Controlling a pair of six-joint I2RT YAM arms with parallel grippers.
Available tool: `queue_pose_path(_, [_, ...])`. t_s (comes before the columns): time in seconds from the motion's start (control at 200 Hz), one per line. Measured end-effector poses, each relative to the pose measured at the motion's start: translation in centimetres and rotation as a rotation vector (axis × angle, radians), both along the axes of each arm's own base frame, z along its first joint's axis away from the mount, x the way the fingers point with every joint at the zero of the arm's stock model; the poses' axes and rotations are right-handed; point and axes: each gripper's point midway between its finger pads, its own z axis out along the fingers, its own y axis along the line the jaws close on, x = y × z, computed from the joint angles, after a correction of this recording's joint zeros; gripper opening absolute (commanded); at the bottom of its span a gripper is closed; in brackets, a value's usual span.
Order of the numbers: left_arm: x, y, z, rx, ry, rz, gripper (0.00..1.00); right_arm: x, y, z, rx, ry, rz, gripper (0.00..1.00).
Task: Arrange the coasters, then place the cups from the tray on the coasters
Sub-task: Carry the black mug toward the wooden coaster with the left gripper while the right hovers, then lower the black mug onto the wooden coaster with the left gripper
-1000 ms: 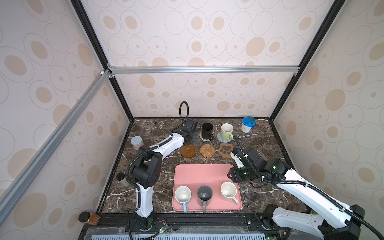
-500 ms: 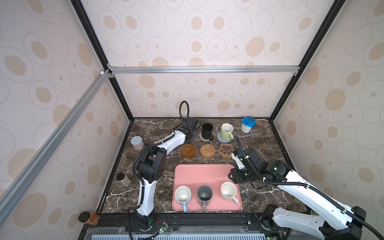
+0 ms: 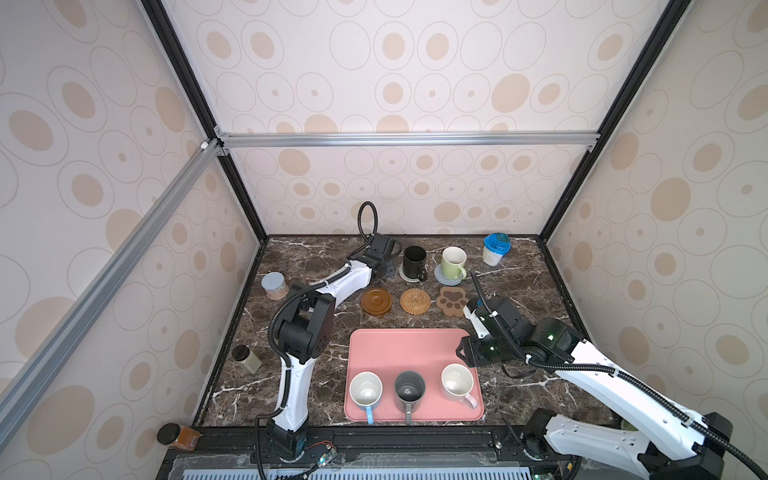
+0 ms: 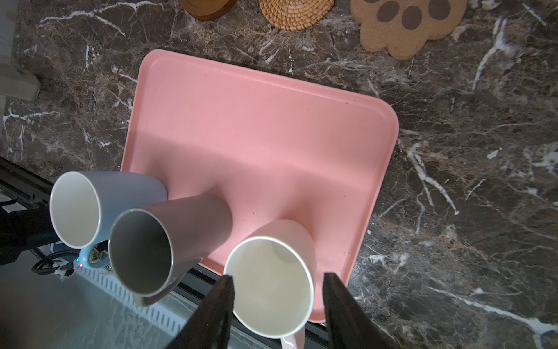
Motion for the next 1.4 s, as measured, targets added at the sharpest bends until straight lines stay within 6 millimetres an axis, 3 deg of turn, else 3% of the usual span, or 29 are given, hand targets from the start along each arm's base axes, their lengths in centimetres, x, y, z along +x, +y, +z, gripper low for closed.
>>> queue_pose_path(0.4, [0.21, 0.40, -0.21, 0.001, 0.002, 0.009, 0.13, -0.01, 0.00, -0.01, 0.001, 0.002, -0.003, 0.51])
queue_pose_path(0.825, [0.58, 0.45, 0.12, -0.004, -0.015, 0.015, 0.32, -0.10, -0.06, -0.26, -0.003, 0.008, -0.003, 0.51])
queue_pose_path(1.401, [0.89, -0.16, 0.72, -0.030, -0.029, -0.003, 0.34, -0.20, -0.16, -0.34, -0.007, 0.014, -0.005, 0.51])
